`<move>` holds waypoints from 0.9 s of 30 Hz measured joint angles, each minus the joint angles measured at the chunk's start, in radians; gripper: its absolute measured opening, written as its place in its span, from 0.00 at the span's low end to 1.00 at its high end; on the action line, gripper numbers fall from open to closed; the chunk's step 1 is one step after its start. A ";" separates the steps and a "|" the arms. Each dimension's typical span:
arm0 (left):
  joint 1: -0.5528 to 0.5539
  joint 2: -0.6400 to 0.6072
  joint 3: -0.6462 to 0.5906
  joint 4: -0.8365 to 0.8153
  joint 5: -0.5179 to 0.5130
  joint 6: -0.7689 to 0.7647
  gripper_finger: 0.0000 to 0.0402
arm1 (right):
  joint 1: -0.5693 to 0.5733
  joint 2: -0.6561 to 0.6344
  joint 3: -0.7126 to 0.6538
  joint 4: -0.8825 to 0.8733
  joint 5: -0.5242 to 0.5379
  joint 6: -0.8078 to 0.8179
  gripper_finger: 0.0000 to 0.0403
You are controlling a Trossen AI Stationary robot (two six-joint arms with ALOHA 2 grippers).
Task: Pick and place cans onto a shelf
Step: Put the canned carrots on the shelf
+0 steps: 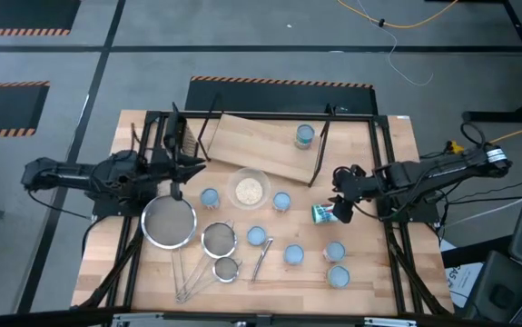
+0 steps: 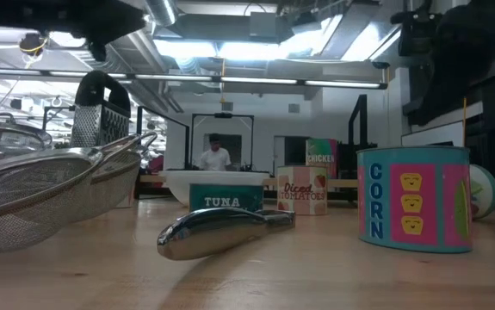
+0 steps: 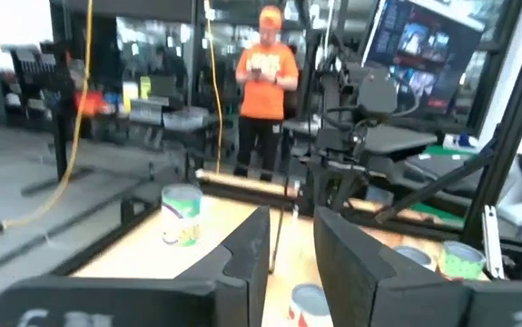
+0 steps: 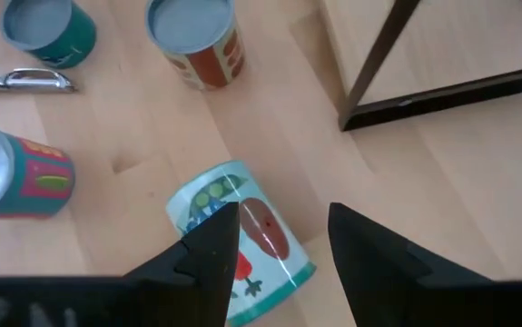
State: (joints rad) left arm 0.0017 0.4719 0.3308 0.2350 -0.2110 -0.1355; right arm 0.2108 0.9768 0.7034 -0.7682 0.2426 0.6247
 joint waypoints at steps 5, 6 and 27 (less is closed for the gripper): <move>-0.036 0.181 0.150 -0.130 -0.005 -0.047 0.21 | 0.000 0.000 -0.021 0.018 -0.008 0.000 0.43; -0.045 0.218 0.182 -0.160 -0.007 -0.048 0.21 | 0.000 0.000 -0.021 0.019 -0.008 -0.001 0.43; -0.189 0.710 0.593 -0.900 0.015 -0.494 0.20 | -0.001 0.000 -0.021 0.068 -0.009 -0.039 0.43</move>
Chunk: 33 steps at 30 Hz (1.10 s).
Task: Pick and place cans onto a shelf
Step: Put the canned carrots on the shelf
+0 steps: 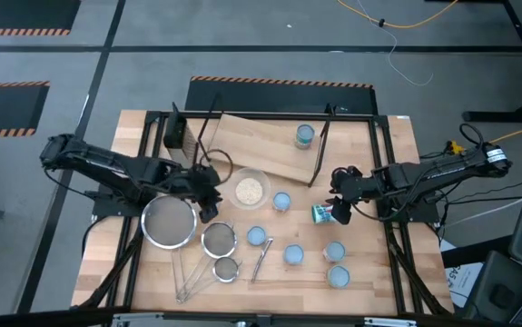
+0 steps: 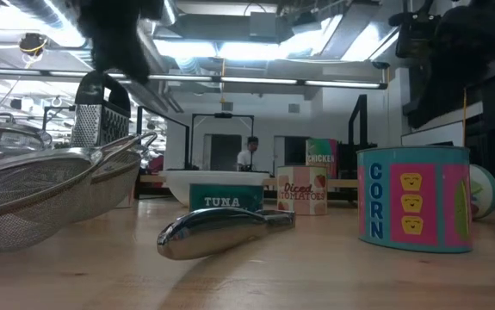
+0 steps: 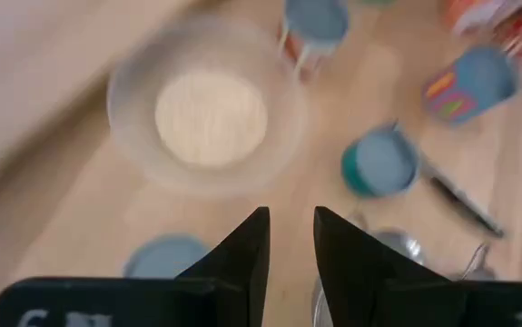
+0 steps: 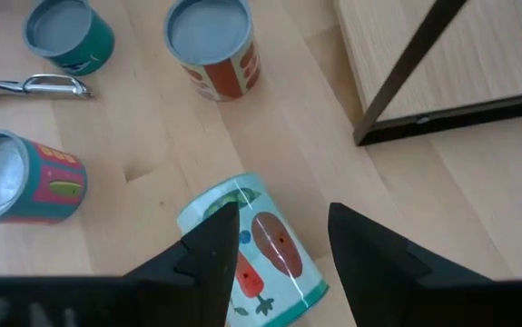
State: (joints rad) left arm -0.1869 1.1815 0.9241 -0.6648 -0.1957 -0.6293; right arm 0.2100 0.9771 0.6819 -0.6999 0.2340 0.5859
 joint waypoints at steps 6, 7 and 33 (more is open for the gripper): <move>-0.013 0.101 0.000 -0.055 0.004 -0.026 0.20 | 0.000 0.000 0.000 0.040 0.000 -0.045 0.43; -0.013 0.117 0.000 -0.058 0.004 -0.027 0.20 | 0.000 0.000 0.000 0.047 0.000 -0.048 0.43; -0.007 0.311 0.007 -0.081 -0.063 -0.079 0.20 | 0.000 0.001 0.000 0.062 0.000 -0.071 0.43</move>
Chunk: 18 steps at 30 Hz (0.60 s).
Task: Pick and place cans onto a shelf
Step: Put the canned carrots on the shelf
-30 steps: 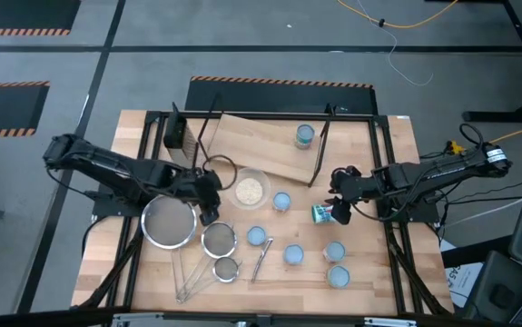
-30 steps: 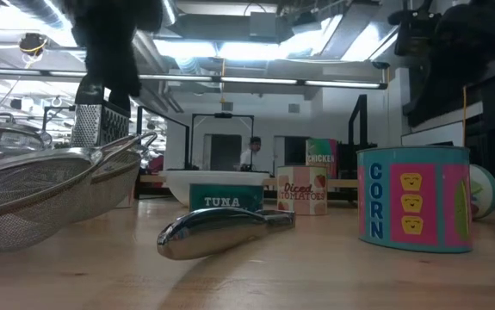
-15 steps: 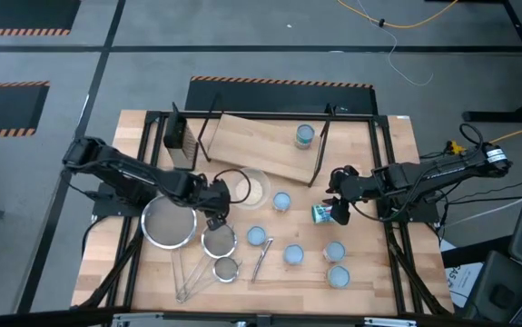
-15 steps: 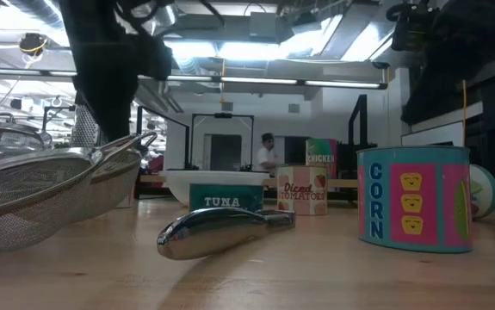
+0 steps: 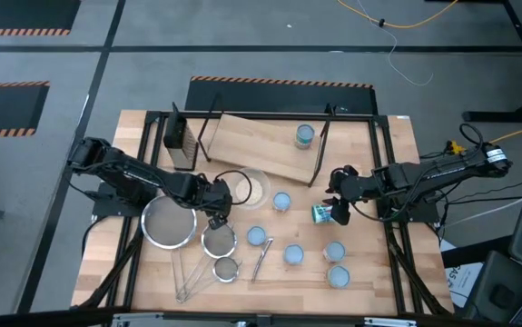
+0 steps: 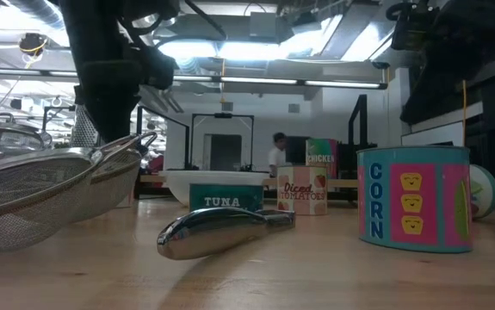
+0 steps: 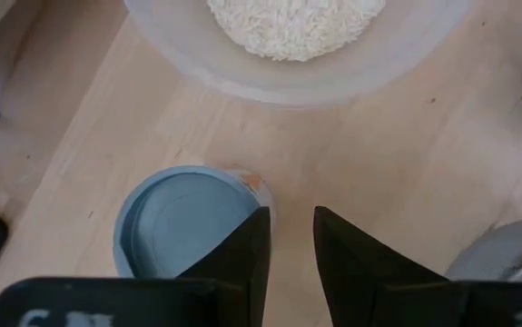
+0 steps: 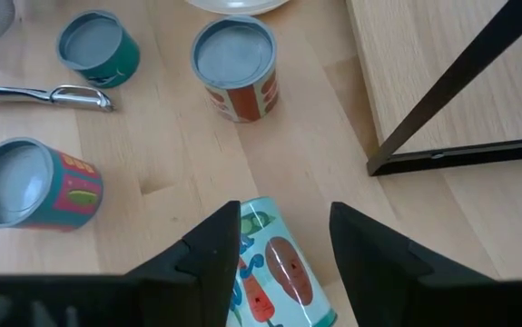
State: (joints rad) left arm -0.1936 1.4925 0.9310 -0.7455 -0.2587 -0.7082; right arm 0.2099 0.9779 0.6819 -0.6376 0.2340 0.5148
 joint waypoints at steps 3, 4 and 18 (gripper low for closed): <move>0.000 0.000 0.019 -0.004 -0.001 0.000 0.20 | 0.000 0.000 0.000 0.001 0.000 0.000 0.43; 0.000 0.000 0.026 -0.007 -0.001 0.001 0.20 | 0.000 0.000 0.000 0.002 0.000 0.000 0.43; 0.000 0.000 0.072 -0.183 -0.008 0.018 0.19 | 0.000 0.000 0.000 0.005 0.000 -0.001 0.43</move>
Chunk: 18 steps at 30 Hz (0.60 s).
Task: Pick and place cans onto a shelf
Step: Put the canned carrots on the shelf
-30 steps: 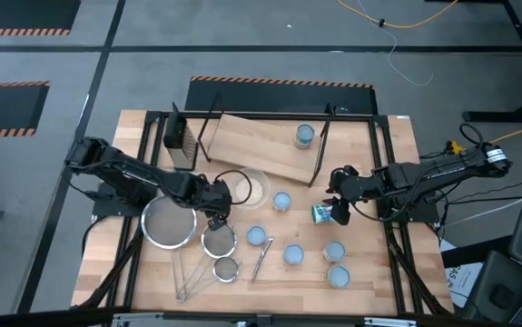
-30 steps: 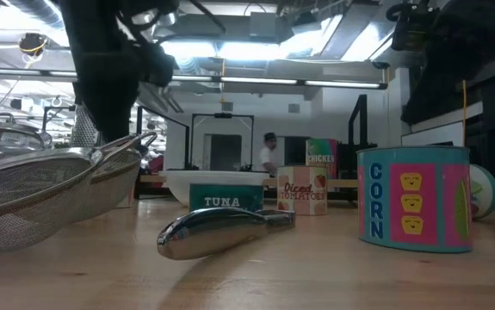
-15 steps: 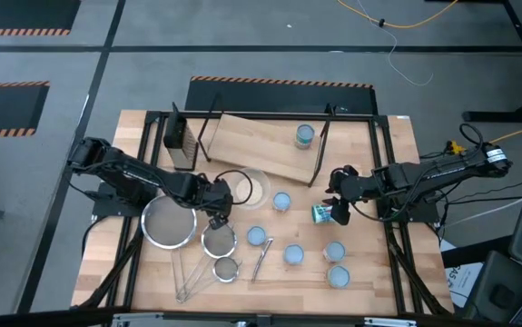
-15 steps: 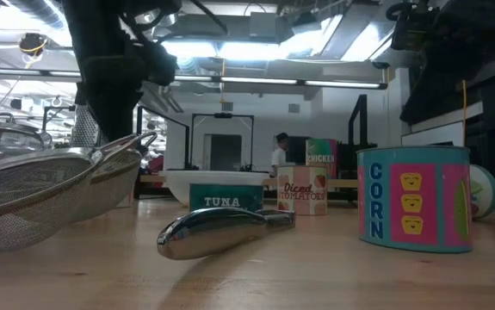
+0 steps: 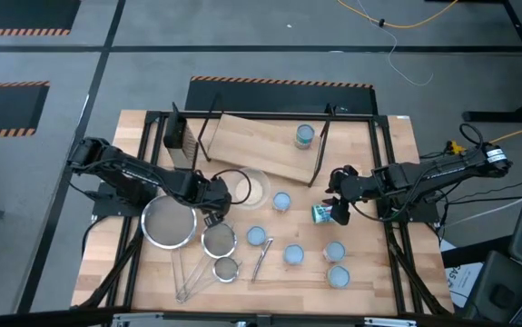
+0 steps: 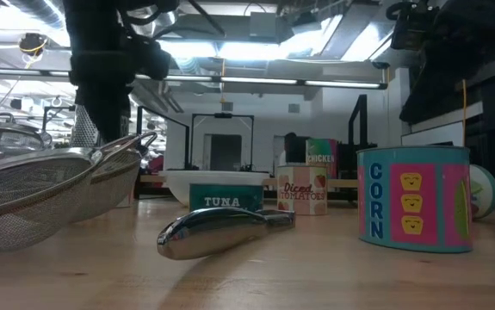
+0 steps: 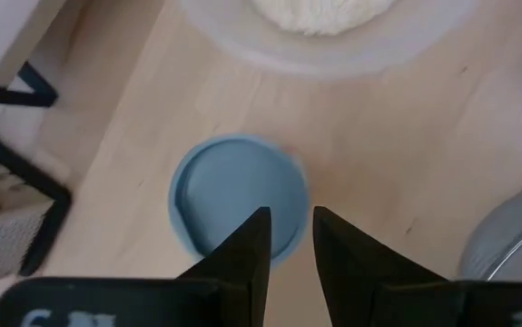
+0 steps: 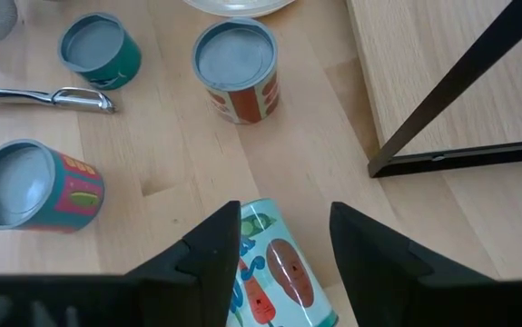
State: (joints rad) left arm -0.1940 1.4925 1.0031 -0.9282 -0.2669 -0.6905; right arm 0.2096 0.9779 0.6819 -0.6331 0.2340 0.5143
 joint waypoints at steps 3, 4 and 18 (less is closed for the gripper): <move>-0.001 0.000 0.000 -0.026 0.000 0.075 0.19 | 0.000 0.000 0.000 0.000 0.000 0.000 0.43; -0.002 0.000 0.000 -0.035 0.000 0.109 0.19 | 0.000 0.000 0.000 0.000 0.000 0.000 0.43; -0.001 0.000 0.000 -0.130 0.002 0.811 0.19 | 0.000 0.000 0.000 0.000 0.000 0.000 0.43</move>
State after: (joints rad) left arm -0.1954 1.4925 1.0033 -1.0580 -0.2646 0.1208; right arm 0.2100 0.9779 0.6819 -0.6331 0.2340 0.5144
